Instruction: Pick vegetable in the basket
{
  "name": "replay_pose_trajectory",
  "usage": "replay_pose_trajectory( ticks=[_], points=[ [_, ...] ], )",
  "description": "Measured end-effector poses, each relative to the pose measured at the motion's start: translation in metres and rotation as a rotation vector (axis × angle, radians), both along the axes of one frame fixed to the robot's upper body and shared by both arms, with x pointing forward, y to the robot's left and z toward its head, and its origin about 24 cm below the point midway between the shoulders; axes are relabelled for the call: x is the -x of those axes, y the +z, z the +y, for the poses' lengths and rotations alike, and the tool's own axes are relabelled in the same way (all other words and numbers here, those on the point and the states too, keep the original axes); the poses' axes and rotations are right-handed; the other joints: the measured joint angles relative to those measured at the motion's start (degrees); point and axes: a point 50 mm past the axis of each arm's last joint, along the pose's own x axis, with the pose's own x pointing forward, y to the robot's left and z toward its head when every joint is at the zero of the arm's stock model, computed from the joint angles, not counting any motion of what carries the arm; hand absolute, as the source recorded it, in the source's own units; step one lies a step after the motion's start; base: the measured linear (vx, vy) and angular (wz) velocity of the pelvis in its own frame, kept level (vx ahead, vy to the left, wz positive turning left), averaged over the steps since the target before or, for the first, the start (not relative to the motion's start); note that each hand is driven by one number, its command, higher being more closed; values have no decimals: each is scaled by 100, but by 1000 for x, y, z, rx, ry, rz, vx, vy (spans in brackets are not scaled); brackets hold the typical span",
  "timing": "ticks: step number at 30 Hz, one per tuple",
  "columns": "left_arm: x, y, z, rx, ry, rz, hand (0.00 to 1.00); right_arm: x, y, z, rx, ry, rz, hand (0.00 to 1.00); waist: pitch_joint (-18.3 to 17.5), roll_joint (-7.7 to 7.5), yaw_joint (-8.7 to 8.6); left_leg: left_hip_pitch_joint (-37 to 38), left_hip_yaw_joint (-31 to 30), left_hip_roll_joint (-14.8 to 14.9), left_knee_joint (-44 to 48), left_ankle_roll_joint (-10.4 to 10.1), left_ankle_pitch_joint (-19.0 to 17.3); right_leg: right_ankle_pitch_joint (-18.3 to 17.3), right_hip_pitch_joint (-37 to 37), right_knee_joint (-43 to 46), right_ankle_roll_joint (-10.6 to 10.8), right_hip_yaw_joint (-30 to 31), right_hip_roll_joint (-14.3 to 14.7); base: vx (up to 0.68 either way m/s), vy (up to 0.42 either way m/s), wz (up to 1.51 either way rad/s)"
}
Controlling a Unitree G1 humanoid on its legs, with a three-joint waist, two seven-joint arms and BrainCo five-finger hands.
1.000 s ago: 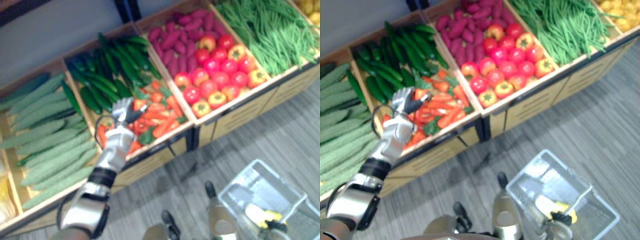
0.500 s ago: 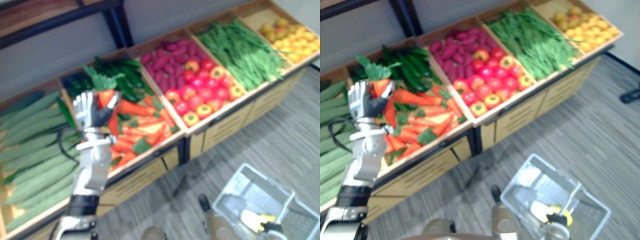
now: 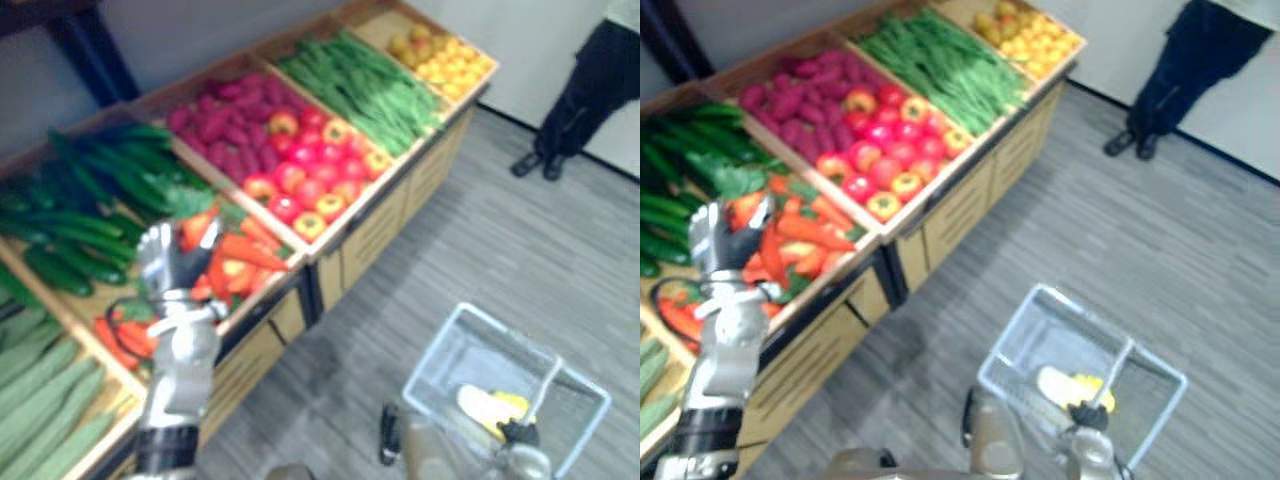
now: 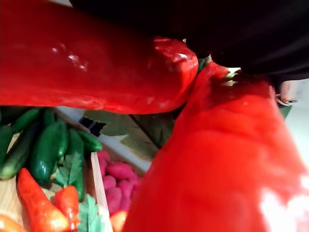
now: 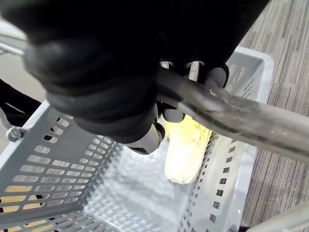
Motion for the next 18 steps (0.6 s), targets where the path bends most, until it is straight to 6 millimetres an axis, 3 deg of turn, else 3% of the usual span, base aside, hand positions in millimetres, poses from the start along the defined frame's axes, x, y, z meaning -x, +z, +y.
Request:
replay_pose_trajectory(
  ticks=[1, 2, 3, 4, 5, 6, 7, 9, 12, 14, 15, 16, 17, 18],
  points=[
    [4, -4, 4, 10, 23, 11, 100, -7, 1, 5, 0, 40, -7, 100, 5, 32, 66, 2, 120, 92, 11, 128, 89, 445, 37, -339, -229, -68, 221, 23, -60, -231],
    [9, -9, 9, 22, 50, 29, 100, -17, 3, 16, -6, 101, -17, 100, 4, -16, 298, -45, 329, 23, -99, 215, 20, 1416, 214, -1239, -354, -77, 544, 4, -25, -225],
    [9, -12, 5, 58, 32, 30, 100, -26, 7, 18, 0, 118, -37, 100, 9, 30, 282, 20, 717, -95, -834, 405, 406, 716, 355, -935, -456, -771, 438, -2, -17, -205],
    [10, -14, 3, 71, 22, 30, 100, -27, 6, 20, -3, 127, -32, 100, 49, -42, 311, 235, 946, -202, -874, 204, 433, 47, 377, -343, -293, -1272, 71, 57, -27, -130],
    [12, -20, -2, 106, 11, 38, 100, -25, 3, 21, -7, 130, -7, 100, 19, -171, 264, 370, 1223, -323, -798, 229, 420, -544, 584, 14, 84, -1807, -373, 76, -65, -109],
    [12, -31, -14, 159, -17, 67, 100, -24, 2, 21, -11, 133, 3, 100, 6, -189, 270, 417, 1446, -279, -502, 286, 340, -648, 755, -101, 245, -1907, -434, 69, -113, -116],
    [12, -44, -33, 228, -83, 98, 100, -21, 3, 17, 1, 129, 4, 100, -20, 47, 246, 468, 1661, -140, -329, 249, 309, -429, 885, -499, 219, -1729, -153, 15, -100, -97],
    [11, -53, -53, 274, -180, 129, 100, -16, 2, 13, 11, 130, 16, 100, -80, 206, 242, 489, 1816, 13, -193, 238, 288, -256, 983, -885, 175, -1510, 118, 23, -91, -76],
    [3, -79, -90, 331, -355, 262, 100, -16, 4, 19, 18, 171, 6, 100, -89, 283, 115, 552, 1952, 434, 474, 258, 237, -70, 1358, -1531, 197, -1154, 542, 2, -82, -66],
    [3, -96, -108, 358, -431, 349, 100, -13, 4, 21, 34, 201, 10, 100, -99, 307, 122, 518, 1758, 721, 1059, 234, 217, -31, 1526, -1731, 198, -826, 769, 21, -73, -86],
    [4, -104, -119, 373, -481, 394, 100, -15, 5, 20, 45, 208, 5, 100, -98, 352, 94, 348, 1292, 839, 1447, 169, 137, -28, 1561, -1761, 203, -680, 873, 66, -49, -89],
    [6, -112, -128, 395, -519, 436, 100, -16, 6, 20, 53, 218, 7, 100, -93, 356, 90, 164, 697, 761, 1611, 118, 37, 3, 1565, -1744, 180, -439, 921, 65, -31, -90],
    [7, -116, -131, 401, -530, 458, 100, -17, 7, 20, 60, 227, 5, 100, -93, 355, 95, 66, 320, 621, 1600, 109, 5, 10, 1563, -1728, 178, -299, 929, 46, -5, -114],
    [11, -122, -135, 412, -541, 487, 100, -21, 9, 19, 71, 239, -3, 100, -96, 363, 119, -79, -537, 248, 1465, 24, -75, 29, 1567, -1718, 201, 9, 931, 17, 19, -101]
  ],
)
